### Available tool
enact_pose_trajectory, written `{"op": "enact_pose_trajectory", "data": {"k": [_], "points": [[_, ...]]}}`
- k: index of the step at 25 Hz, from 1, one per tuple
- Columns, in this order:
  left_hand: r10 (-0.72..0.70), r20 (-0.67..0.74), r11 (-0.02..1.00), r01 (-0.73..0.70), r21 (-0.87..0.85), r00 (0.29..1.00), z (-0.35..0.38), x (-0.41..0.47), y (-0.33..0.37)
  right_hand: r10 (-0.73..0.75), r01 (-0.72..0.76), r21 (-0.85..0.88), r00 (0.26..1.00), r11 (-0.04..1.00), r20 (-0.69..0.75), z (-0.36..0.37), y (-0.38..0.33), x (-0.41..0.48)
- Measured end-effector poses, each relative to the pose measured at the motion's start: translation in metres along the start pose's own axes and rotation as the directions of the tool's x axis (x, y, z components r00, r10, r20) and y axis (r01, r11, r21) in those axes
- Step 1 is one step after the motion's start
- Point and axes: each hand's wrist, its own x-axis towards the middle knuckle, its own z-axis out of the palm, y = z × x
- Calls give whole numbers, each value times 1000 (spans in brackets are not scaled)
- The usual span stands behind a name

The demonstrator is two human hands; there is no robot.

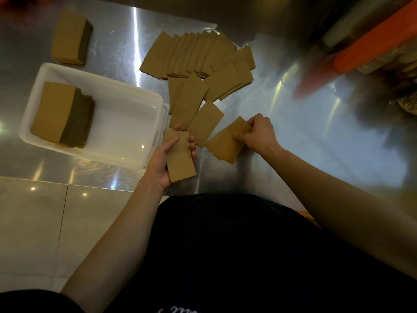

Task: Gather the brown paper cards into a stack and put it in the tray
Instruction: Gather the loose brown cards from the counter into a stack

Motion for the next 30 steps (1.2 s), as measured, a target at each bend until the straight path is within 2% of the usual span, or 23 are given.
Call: {"op": "enact_pose_trajectory", "data": {"k": [6, 11, 13, 20, 23, 27, 28, 30], "points": [[-2, -2, 1000, 2, -14, 1000, 0, -2, -1, 25, -24, 77, 999, 997, -20, 4, -1, -6], [0, -15, 1000, 0, -2, 1000, 3, -4, -2, -24, 0, -223, 994, 975, -104, 15, -7, -19], [5, -21, 1000, -5, 1, 1000, 3, -4, -2, 15, -40, -252, 995, 967, -101, 18, -11, -19], [1, -32, 1000, 0, 24, 999, 2, -3, -3, 131, -127, -93, 990, 988, 45, 15, -10, -11], [5, -30, 1000, -5, 17, 1000, 3, -4, -2, 107, -108, 5, 990, 994, 90, 11, -7, -12], [4, -22, 1000, -4, 5, 1000, 0, -4, -2, 64, -133, 337, 976, 932, 209, -20, -7, -14], [3, -20, 1000, -3, 2, 1000, -1, -4, -2, 29, -122, 380, 970, 917, 243, -29, -7, -14], [2, -17, 1000, -2, -3, 1000, -3, -5, -2, -42, -60, 346, 959, 936, 281, -40, -12, -12]]}}
